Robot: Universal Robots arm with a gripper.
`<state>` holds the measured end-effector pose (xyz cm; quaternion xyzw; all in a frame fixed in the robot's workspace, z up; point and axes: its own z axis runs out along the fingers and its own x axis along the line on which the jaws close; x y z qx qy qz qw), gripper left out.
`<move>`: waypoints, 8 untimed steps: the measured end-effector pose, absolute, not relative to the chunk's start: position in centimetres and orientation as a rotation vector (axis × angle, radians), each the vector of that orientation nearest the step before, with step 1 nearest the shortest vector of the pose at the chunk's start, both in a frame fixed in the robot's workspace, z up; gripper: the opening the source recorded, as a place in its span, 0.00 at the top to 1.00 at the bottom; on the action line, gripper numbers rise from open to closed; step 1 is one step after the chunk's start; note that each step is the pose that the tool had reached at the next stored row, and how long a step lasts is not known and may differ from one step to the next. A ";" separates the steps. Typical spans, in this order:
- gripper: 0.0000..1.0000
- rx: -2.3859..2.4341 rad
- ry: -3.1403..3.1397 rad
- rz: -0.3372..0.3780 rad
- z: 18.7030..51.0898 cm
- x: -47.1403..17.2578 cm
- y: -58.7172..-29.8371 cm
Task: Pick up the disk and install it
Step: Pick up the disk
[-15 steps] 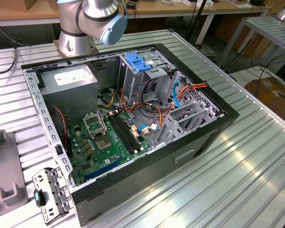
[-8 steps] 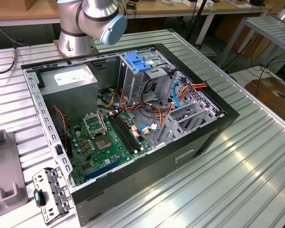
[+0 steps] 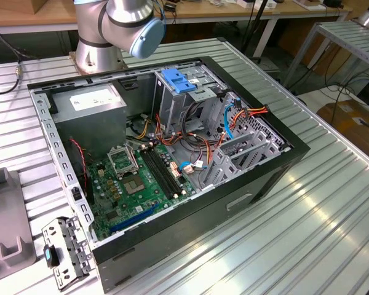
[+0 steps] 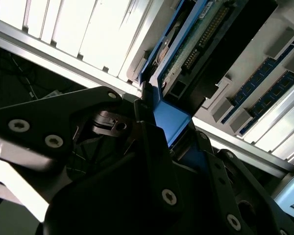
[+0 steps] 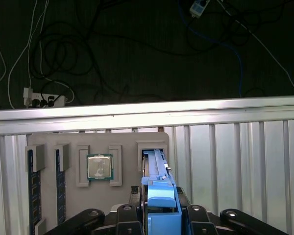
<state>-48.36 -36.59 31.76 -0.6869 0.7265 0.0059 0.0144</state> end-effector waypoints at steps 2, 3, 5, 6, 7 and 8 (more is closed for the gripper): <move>0.63 -2.138 2.262 0.018 31.8 -48.4 -36.6; 0.63 -2.138 2.262 0.018 31.8 -48.4 -36.6; 0.63 -2.139 2.261 0.018 31.8 -48.4 -36.6; 0.63 -2.139 2.261 0.018 31.9 -48.4 -36.6; 0.63 -2.139 2.261 0.018 31.9 -48.4 -36.6; 0.63 -2.140 2.260 0.018 31.9 -48.4 -36.6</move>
